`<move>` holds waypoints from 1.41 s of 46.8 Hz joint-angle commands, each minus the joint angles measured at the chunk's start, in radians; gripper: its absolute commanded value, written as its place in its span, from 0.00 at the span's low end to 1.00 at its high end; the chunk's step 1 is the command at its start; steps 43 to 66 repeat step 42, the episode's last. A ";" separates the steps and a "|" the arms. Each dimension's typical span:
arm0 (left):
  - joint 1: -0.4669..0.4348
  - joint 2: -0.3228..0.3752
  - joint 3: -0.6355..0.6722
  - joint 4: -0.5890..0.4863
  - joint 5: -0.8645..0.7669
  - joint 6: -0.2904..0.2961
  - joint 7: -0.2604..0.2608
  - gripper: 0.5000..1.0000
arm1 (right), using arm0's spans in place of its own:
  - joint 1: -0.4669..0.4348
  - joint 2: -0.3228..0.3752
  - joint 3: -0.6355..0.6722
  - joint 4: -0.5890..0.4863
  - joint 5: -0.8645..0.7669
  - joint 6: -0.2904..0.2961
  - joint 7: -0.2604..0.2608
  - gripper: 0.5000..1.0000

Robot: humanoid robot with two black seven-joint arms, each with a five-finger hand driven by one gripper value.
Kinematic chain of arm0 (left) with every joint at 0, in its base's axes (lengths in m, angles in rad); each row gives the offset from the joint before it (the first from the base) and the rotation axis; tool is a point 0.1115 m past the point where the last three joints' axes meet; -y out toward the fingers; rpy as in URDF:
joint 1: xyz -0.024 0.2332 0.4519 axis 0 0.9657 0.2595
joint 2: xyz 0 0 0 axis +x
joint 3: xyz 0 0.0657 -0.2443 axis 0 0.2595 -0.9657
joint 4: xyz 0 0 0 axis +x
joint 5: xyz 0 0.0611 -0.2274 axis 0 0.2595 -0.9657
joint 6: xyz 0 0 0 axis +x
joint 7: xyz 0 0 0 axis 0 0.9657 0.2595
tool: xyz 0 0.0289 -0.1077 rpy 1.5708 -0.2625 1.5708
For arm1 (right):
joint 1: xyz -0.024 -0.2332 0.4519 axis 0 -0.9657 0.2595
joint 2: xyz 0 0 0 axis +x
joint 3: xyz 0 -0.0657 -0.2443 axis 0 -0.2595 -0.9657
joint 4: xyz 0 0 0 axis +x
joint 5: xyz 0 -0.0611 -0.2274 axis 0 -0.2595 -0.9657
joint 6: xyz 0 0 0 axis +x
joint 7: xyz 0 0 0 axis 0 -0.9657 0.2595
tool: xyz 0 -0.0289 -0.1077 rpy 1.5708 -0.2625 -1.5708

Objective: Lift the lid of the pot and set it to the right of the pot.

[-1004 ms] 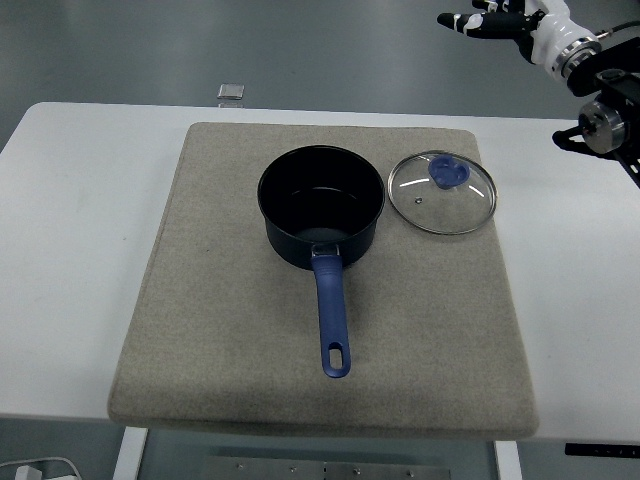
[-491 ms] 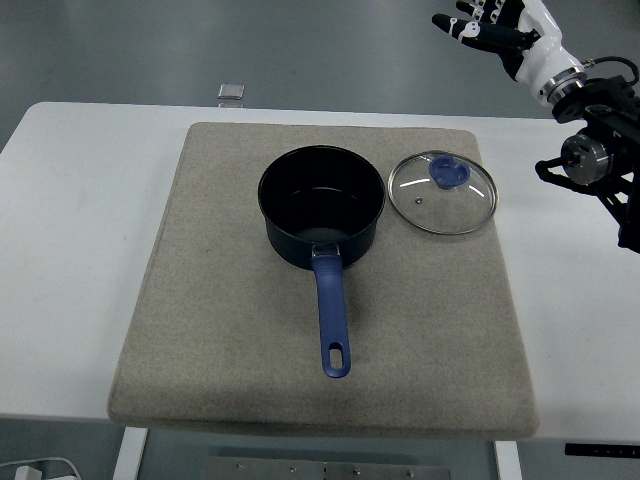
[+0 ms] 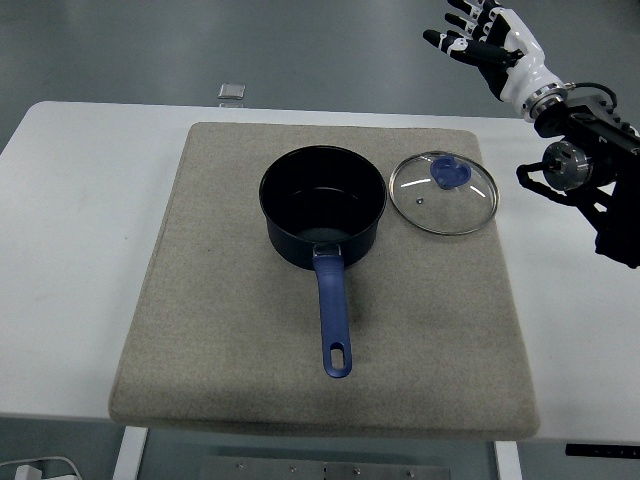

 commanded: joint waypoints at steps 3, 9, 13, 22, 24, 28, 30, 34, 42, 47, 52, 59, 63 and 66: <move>0.000 0.000 0.001 0.000 0.000 0.000 0.000 1.00 | -0.002 0.002 0.013 0.001 0.003 -0.001 -0.002 0.88; 0.000 0.000 0.001 -0.001 0.000 0.000 0.000 1.00 | -0.014 0.003 0.081 0.001 0.003 -0.001 -0.056 0.88; 0.000 0.000 0.001 0.000 0.000 0.000 0.000 1.00 | -0.015 0.002 0.102 0.000 0.002 -0.003 -0.065 0.88; 0.000 0.000 0.001 0.000 0.000 0.000 0.000 1.00 | -0.019 0.000 0.107 0.000 -0.003 -0.024 -0.050 0.88; 0.000 0.000 0.001 0.000 0.000 0.000 0.000 1.00 | -0.019 0.002 0.107 0.000 -0.003 -0.024 -0.050 0.88; 0.000 0.000 -0.001 0.000 0.000 0.000 0.000 1.00 | -0.025 0.002 0.107 0.000 -0.001 -0.026 -0.050 0.88; 0.000 0.000 -0.001 0.000 0.000 0.000 0.000 1.00 | -0.025 0.002 0.110 -0.002 -0.001 -0.026 -0.050 0.88; 0.000 0.000 -0.001 0.000 0.000 0.000 0.000 1.00 | -0.025 0.005 0.110 -0.002 -0.001 -0.027 -0.048 0.88; 0.000 0.000 0.001 0.000 0.000 0.000 0.000 1.00 | -0.025 0.013 0.110 -0.002 -0.001 -0.027 -0.018 0.88; 0.000 0.000 0.001 0.000 0.000 0.000 0.000 1.00 | -0.025 0.013 0.110 -0.002 -0.001 -0.027 -0.018 0.88; 0.000 0.000 0.001 0.000 0.000 0.000 0.000 1.00 | -0.025 0.013 0.110 -0.002 -0.001 -0.027 -0.018 0.88; 0.000 0.000 0.001 0.000 0.000 0.000 0.000 1.00 | -0.025 0.013 0.110 -0.002 -0.001 -0.027 -0.018 0.88; 0.000 0.000 0.001 0.000 0.000 0.000 0.000 1.00 | -0.025 0.013 0.110 -0.002 -0.001 -0.027 -0.018 0.88; 0.000 0.000 0.001 0.000 0.000 0.000 0.000 1.00 | -0.025 0.013 0.110 -0.002 -0.001 -0.027 -0.018 0.88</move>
